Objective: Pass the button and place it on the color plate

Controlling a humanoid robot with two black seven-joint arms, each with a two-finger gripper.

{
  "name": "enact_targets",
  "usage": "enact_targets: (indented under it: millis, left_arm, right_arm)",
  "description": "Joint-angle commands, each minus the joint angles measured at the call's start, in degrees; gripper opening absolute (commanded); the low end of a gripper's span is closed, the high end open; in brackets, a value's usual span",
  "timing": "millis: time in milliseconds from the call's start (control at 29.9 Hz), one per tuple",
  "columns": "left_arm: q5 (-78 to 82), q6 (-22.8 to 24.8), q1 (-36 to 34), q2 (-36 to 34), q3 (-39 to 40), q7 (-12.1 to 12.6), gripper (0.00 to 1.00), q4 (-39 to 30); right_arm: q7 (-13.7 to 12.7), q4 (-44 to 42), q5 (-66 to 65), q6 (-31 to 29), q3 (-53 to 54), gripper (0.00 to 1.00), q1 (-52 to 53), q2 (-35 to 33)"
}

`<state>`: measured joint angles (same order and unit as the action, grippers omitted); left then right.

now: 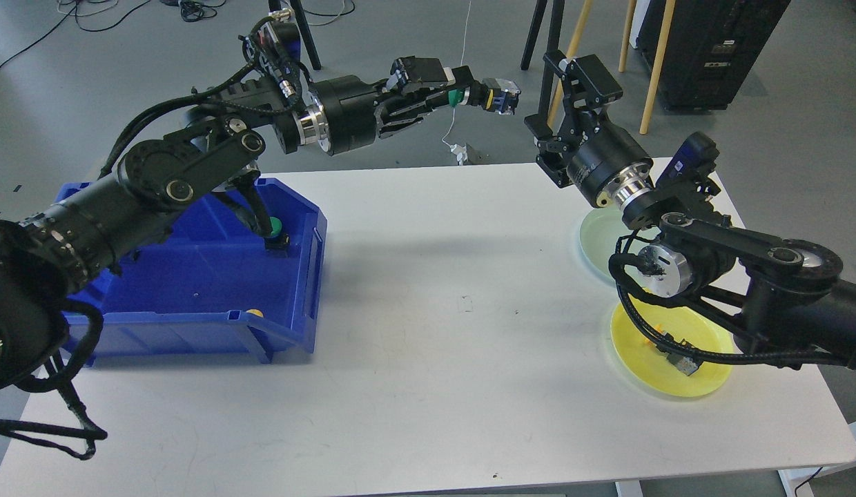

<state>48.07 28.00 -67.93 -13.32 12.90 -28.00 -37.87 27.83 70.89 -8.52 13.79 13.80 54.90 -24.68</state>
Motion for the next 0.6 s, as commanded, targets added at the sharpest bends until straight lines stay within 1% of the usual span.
enact_targets:
  millis: [0,234,301,402,502,569]
  left_arm:
    - [0.0,0.0,0.3,0.2,-0.1,0.0,0.09,0.7]
    - [0.0,0.0,0.4,2.4,-0.1,0.0,0.09,2.1]
    - [0.0,0.0,0.4,2.4,-0.1,0.0,0.09,2.1]
    - [-0.1,0.0,0.4,2.4,-0.1,0.0,0.09,2.2]
    - [-0.1,0.0,0.3,2.5,0.0,0.0,0.09,2.2]
    - [-0.1,0.0,0.3,2.5,-0.1,0.0,0.09,2.2]
  right_arm:
    - [0.0,-0.2,0.1,0.0,0.0,0.99,0.1,1.7]
    - [-0.1,-2.2,0.4,0.1,0.0,0.97,0.6,4.1]
    - [-0.1,-2.2,0.4,0.1,0.1,0.95,0.6,4.6]
    - [-0.1,-2.2,0.4,0.2,0.0,0.85,0.9,4.7]
    - [-0.4,-2.6,-0.1,0.4,0.0,0.69,1.0,4.9]
    - [-0.4,-2.8,-0.2,0.4,0.0,0.62,0.9,5.0]
